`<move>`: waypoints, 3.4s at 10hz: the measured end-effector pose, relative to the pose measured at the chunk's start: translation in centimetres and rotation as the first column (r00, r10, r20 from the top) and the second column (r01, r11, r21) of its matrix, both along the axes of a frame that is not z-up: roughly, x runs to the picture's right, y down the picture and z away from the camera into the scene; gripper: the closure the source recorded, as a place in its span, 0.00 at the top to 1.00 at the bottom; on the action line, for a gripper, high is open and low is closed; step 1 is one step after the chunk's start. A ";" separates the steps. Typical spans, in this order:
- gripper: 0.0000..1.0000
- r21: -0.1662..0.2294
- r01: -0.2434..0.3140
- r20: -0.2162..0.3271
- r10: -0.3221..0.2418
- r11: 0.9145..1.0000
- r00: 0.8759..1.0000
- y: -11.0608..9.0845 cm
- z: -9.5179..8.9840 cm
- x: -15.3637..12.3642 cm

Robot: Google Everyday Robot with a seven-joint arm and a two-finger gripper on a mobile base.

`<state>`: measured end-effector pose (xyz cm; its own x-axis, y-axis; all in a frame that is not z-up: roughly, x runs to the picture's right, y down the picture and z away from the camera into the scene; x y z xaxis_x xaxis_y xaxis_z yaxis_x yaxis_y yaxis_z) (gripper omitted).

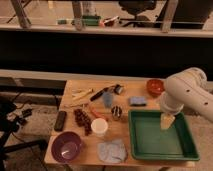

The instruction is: Place towel in paper cup

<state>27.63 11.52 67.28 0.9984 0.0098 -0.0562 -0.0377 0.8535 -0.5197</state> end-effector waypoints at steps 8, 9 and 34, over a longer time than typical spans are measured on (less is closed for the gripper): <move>0.80 0.000 0.000 0.000 0.000 1.000 1.000 0.0 0.0 0.0; 0.80 0.000 0.000 0.000 0.000 1.000 1.000 0.0 0.0 0.0; 0.80 -0.020 0.176 0.337 -0.159 0.984 0.928 7.9 -6.5 -15.3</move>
